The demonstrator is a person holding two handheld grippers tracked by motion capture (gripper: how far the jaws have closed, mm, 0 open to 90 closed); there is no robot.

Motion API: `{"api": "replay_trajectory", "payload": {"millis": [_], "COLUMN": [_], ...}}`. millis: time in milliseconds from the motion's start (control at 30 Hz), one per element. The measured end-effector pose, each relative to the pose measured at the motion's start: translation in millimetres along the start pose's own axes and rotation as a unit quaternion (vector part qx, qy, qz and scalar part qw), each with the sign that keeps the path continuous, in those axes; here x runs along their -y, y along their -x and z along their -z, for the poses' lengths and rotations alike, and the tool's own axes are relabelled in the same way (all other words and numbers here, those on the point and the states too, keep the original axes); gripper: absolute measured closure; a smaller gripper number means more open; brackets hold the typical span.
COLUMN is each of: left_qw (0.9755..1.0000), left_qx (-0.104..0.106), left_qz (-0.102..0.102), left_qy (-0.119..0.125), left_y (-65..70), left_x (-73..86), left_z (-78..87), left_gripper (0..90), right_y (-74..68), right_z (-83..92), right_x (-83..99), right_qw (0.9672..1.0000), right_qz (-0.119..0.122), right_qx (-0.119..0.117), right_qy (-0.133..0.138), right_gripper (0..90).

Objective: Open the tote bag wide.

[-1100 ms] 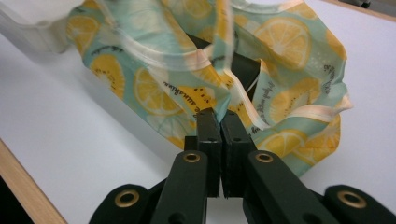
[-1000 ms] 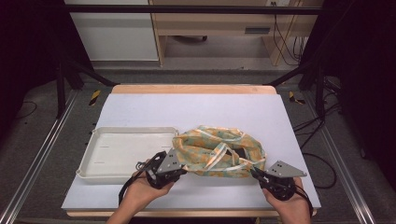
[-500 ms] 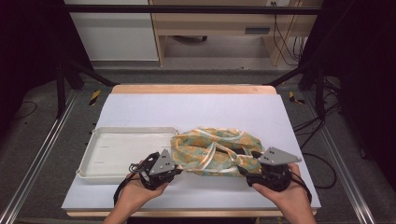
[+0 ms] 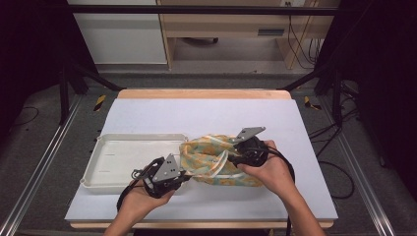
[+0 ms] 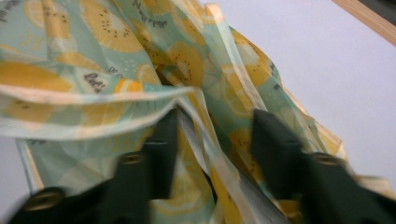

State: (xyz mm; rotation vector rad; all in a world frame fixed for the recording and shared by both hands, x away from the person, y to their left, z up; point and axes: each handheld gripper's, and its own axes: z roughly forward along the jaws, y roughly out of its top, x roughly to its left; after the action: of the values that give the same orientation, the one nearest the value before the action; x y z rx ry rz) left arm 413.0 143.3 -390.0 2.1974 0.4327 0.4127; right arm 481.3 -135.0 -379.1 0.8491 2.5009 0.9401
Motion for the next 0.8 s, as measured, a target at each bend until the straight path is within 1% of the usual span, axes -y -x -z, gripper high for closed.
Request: {"api": "replay_trajectory", "payload": {"millis": [67,133,167,200,233,267,300,333,367,400,433,467,500,567,600,633,667,700,733,767,800], "left_qw": [1.0000,0.9999,0.9999,0.9998,0.9998,0.9997,0.9996,0.9995,0.9992,0.9988,0.9988,0.9987,0.9984,0.9980,0.9977,0.9977,0.9974,0.9972,0.9971,0.9972,0.9974], "left_qx": [0.000,0.001,0.001,0.002,0.001,-0.001,-0.005,-0.013,-0.020,-0.035,-0.036,-0.040,-0.048,-0.053,-0.059,-0.059,-0.062,-0.065,-0.065,-0.064,-0.062], "left_qz": [-0.005,-0.006,-0.006,-0.007,-0.006,-0.002,0.000,0.003,0.003,0.006,0.012,0.017,0.018,0.029,0.032,0.032,0.034,0.036,0.038,0.038,0.036], "left_qy": [-0.003,-0.011,-0.011,-0.017,-0.020,-0.024,-0.028,-0.030,-0.033,-0.034,-0.031,-0.027,-0.025,-0.017,-0.013,-0.013,-0.010,-0.009,-0.007,-0.009,-0.012], "left_y": [1.2,2.3,2.3,2.1,2.0,1.4,1.1,1.1,1.2,1.1,0.9,0.9,0.8,-0.3,-1.2,-1.2,-1.6,-1.9,-2.0,-2.3,-2.2], "left_x": [-0.4,0.6,0.6,0.8,0.9,0.7,-0.1,-1.0,-2.0,-3.2,-3.7,-4.5,-5.2,-6.4,-7.2,-7.2,-7.5,-7.6,-7.4,-7.1,-6.4], "left_z": [0.0,-3.1,-3.1,-5.2,-8.1,-11.8,-15.7,-19.6,-23.4,-27.0,-29.0,-31.2,-32.5,-35.0,-36.6,-36.6,-37.9,-38.8,-40.3,-41.7,-42.8], "left_gripper": [89.2,88.8,88.4,88.2,88.2,87.6,87.8,87.8,88.5,89.0,89.5,89.6,89.9,90.0,90.0,90.0,90.0,90.0,90.0,89.5,89.5], "right_y": [-0.3,-1.3,-1.3,-3.5,-3.5,-5.4,-11.3,-11.3,-15.1,-19.6,-26.2,-30.4,-38.1,-49.6,-64.0,-64.0,-68.0,-78.1,-78.1,-84.6,-84.6], "right_z": [0.4,8.3,8.3,21.9,21.9,30.6,47.9,47.9,56.2,64.2,72.7,76.8,81.7,84.1,82.5,82.5,80.8,73.8,73.8,61.8,61.8], "right_x": [-0.8,0.3,0.3,3.0,3.0,4.9,11.0,11.0,15.2,20.2,27.3,32.2,41.0,54.3,71.0,71.0,76.1,89.1,89.1,100.6,100.6], "right_qw": [1.0000,0.9997,0.9997,0.9990,0.9990,0.9985,0.9970,0.9970,0.9963,0.9956,0.9947,0.9944,0.9938,0.9939,0.9941,0.9941,0.9944,0.9951,0.9951,0.9966,0.9966], "right_qz": [-0.003,-0.003,-0.003,-0.003,-0.003,-0.004,-0.008,-0.008,-0.009,-0.010,-0.012,-0.011,-0.014,-0.017,-0.019,-0.019,-0.016,-0.023,-0.023,-0.023,-0.023], "right_qx": [0.001,0.014,0.014,0.023,0.023,0.030,0.040,0.040,0.044,0.046,0.048,0.047,0.046,0.038,0.029,0.029,0.024,0.013,0.013,0.007,0.007], "right_qy": [0.008,0.022,0.022,0.039,0.039,0.047,0.065,0.065,0.073,0.081,0.090,0.094,0.100,0.102,0.103,0.103,0.102,0.095,0.095,0.079,0.079], "right_gripper": [76.9,84.3,84.3,88.1,88.1,88.9,89.5,89.5,89.6,89.7,89.8,89.9,90.0,90.0,90.0,90.0,90.0,90.0,90.0,90.0,90.0]}}
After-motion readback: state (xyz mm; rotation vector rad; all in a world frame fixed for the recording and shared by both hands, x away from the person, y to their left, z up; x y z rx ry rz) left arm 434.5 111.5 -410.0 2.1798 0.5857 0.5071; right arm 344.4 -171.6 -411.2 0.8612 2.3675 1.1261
